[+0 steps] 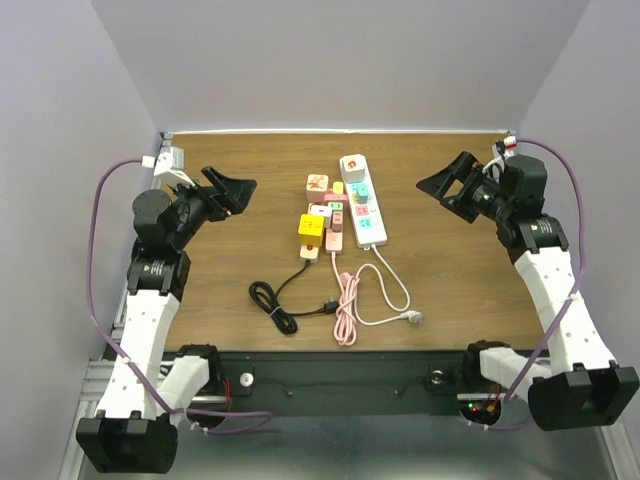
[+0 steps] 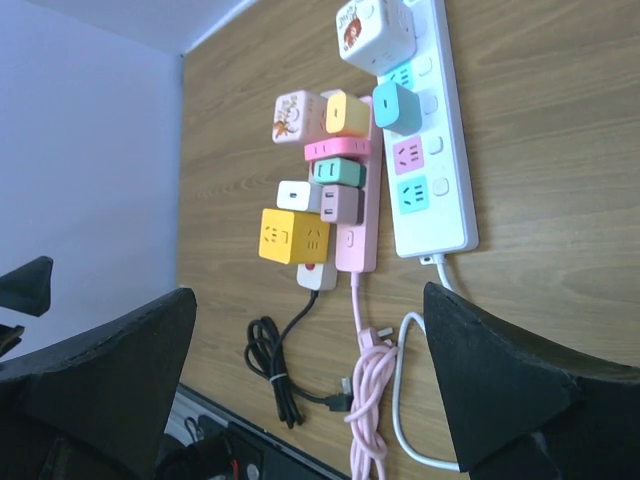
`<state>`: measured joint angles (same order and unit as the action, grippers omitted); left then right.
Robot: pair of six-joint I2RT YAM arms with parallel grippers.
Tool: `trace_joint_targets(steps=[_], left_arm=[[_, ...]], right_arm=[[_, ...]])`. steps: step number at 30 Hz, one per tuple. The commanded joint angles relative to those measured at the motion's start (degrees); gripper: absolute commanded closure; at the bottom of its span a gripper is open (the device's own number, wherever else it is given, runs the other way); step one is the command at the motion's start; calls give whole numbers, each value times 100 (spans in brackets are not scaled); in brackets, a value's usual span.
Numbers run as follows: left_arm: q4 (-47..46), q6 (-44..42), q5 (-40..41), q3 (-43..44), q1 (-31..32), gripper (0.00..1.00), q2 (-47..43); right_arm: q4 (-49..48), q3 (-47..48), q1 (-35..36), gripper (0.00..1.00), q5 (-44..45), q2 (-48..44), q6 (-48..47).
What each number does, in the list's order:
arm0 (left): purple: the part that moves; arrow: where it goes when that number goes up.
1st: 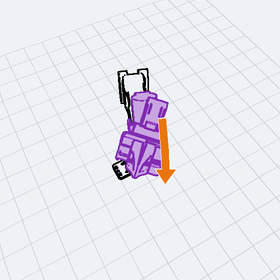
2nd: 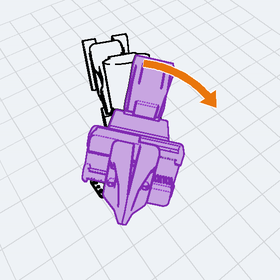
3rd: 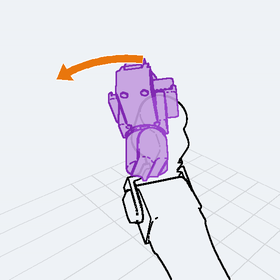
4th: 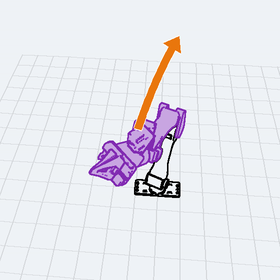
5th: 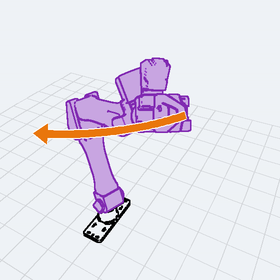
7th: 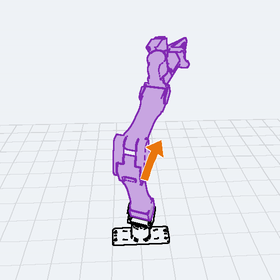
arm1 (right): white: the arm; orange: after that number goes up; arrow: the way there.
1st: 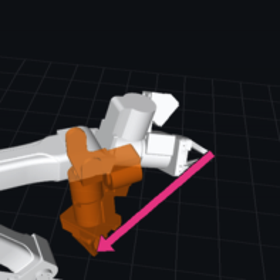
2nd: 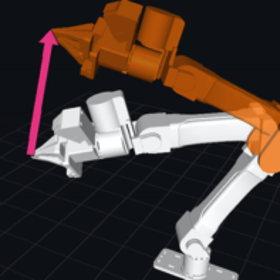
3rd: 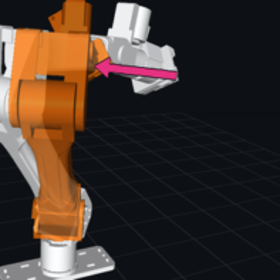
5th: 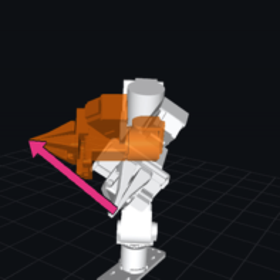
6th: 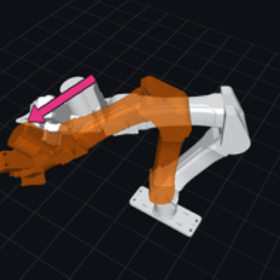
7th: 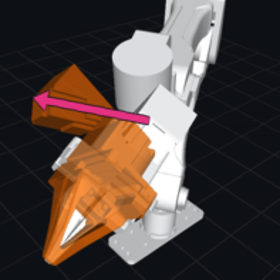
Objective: Pull the plug off the socket
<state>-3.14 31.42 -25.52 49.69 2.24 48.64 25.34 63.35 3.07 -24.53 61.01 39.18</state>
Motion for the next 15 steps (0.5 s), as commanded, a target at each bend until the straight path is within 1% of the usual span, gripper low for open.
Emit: trace_joint_targets(steps=[1, 4, 6, 7, 8, 10, 11, 13, 14, 15], left_arm=[[-205, 119, -497, -117, 31, 1, -39], [-257, 180, -691, -232, 31, 1, -13], [-293, 233, -875, -328, 31, 1, 14], [-293, 224, -954, -355, 31, 1, 14], [-284, 224, -981, -416, 31, 1, 5], [-284, 242, -1025, -486, 31, 1, -13], [-284, 242, -1051, -539, 40, 1, -39], [-232, 251, -1052, -583, 40, 1, -57], [-205, 242, -1069, -592, 48, 1, -65], [-161, 198, -1061, -601, 48, 1, -74]], right_arm=[[234, 370, -26, 0, -288, 314, -419], [296, 589, -17, 0, -210, 621, -718], [496, 835, 35, 0, 44, 1077, -980], [620, 1159, 97, 0, 393, 1262, -1113], [734, 1362, 297, 0, 640, 1647, -1349], [945, 1661, 553, 0, 1036, 1983, -1544], [1016, 2002, 894, 0, 1604, 2376, -1728], [1201, 2303, 1212, 0, 2178, 2756, -1878], [1236, 2496, 1344, 0, 2607, 2915, -1966], [1254, 2593, 1528, 0, 2794, 3221, -1993]])
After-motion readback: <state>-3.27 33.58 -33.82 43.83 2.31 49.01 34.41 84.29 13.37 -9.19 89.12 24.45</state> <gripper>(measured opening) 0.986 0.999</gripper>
